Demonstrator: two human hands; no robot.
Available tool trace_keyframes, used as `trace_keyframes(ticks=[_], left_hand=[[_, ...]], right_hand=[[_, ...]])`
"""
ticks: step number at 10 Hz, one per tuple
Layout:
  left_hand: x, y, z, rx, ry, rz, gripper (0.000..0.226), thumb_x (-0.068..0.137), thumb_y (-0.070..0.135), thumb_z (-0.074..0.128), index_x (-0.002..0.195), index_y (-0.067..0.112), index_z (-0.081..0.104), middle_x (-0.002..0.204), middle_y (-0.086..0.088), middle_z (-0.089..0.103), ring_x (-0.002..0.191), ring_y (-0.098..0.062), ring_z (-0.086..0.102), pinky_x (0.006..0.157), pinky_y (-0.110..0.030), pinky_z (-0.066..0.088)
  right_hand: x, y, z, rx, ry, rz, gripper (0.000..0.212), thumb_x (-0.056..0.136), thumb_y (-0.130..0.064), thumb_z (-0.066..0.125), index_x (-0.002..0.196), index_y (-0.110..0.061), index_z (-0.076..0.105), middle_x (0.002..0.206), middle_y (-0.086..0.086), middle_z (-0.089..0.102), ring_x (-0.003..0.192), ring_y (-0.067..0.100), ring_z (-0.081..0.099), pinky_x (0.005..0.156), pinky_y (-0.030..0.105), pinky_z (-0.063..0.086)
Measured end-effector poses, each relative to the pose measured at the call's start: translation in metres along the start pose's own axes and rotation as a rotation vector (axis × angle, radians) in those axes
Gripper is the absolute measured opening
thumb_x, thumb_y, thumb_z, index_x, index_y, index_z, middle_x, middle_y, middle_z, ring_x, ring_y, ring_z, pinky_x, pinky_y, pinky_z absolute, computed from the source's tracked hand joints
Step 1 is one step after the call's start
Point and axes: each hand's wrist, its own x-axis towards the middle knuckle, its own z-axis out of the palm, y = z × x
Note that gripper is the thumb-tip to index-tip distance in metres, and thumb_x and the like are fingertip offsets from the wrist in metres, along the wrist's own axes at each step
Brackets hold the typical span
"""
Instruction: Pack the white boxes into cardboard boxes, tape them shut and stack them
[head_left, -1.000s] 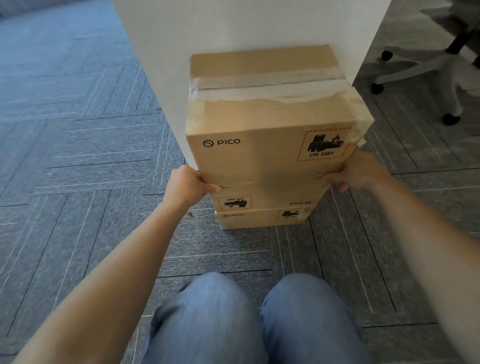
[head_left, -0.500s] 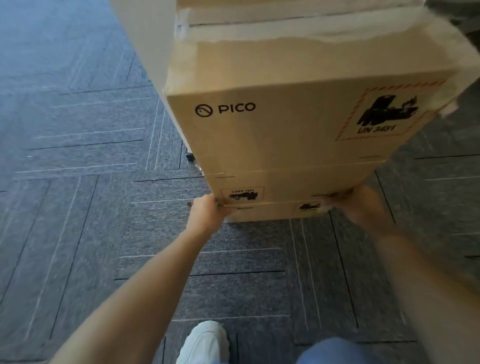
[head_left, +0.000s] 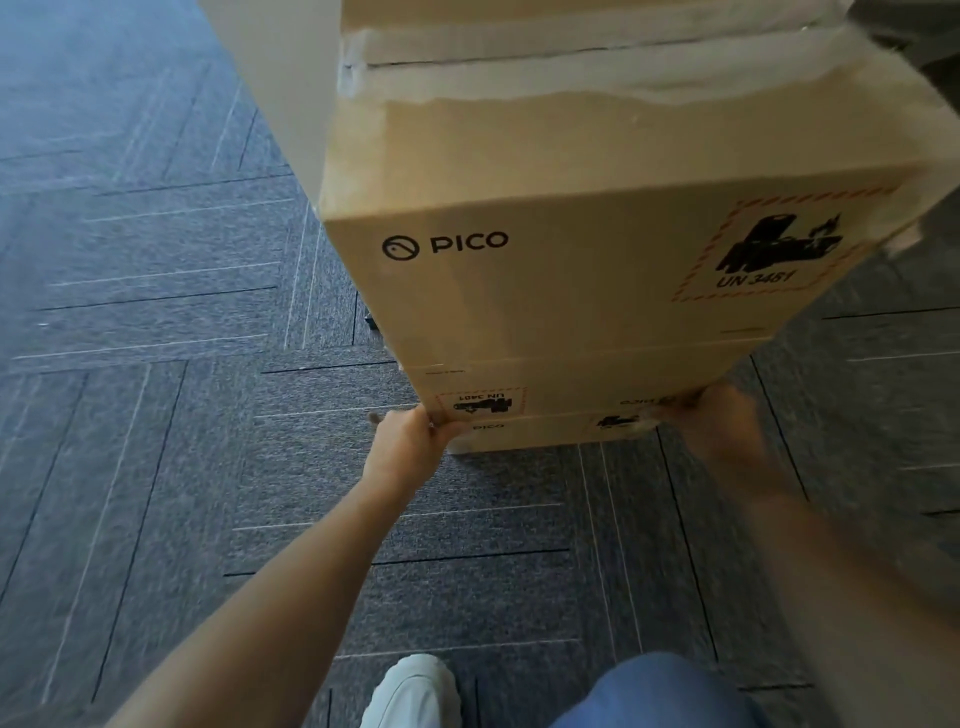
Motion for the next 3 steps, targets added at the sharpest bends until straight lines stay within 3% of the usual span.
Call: trace_keyframes(ticks=[1, 2, 3], left_hand=[[-0.001, -0.001, 0.001, 0.038, -0.022, -0.024, 0.034, 0.092, 0.042, 0.066, 0.107, 0.013, 0.077, 0.094, -0.007, 0.077, 0.077, -0.023, 0.070, 0.075, -0.032, 0.058], [-0.001, 0.008, -0.007, 0.097, -0.080, -0.089, 0.035, 0.092, 0.049, 0.063, 0.110, 0.021, 0.076, 0.097, -0.006, 0.075, 0.075, -0.021, 0.065, 0.075, -0.037, 0.059], [-0.006, 0.016, -0.023, 0.247, -0.220, -0.156, 0.042, 0.094, 0.054, 0.060, 0.125, 0.025, 0.064, 0.106, -0.006, 0.069, 0.081, -0.021, 0.061, 0.072, -0.034, 0.055]], right_hand=[[-0.006, -0.005, -0.001, 0.028, 0.008, 0.004, 0.030, 0.077, -0.030, 0.084, 0.084, -0.006, 0.067, 0.069, 0.002, 0.062, 0.070, 0.024, 0.060, 0.064, 0.031, 0.041], [-0.012, -0.012, -0.008, 0.039, -0.022, 0.026, 0.025, 0.080, -0.030, 0.082, 0.091, -0.012, 0.067, 0.082, 0.004, 0.065, 0.081, 0.025, 0.061, 0.071, 0.035, 0.044], [-0.025, -0.026, -0.016, -0.136, -0.085, 0.042, 0.030, 0.082, -0.040, 0.075, 0.096, -0.016, 0.064, 0.092, 0.008, 0.068, 0.080, 0.025, 0.059, 0.071, 0.038, 0.051]])
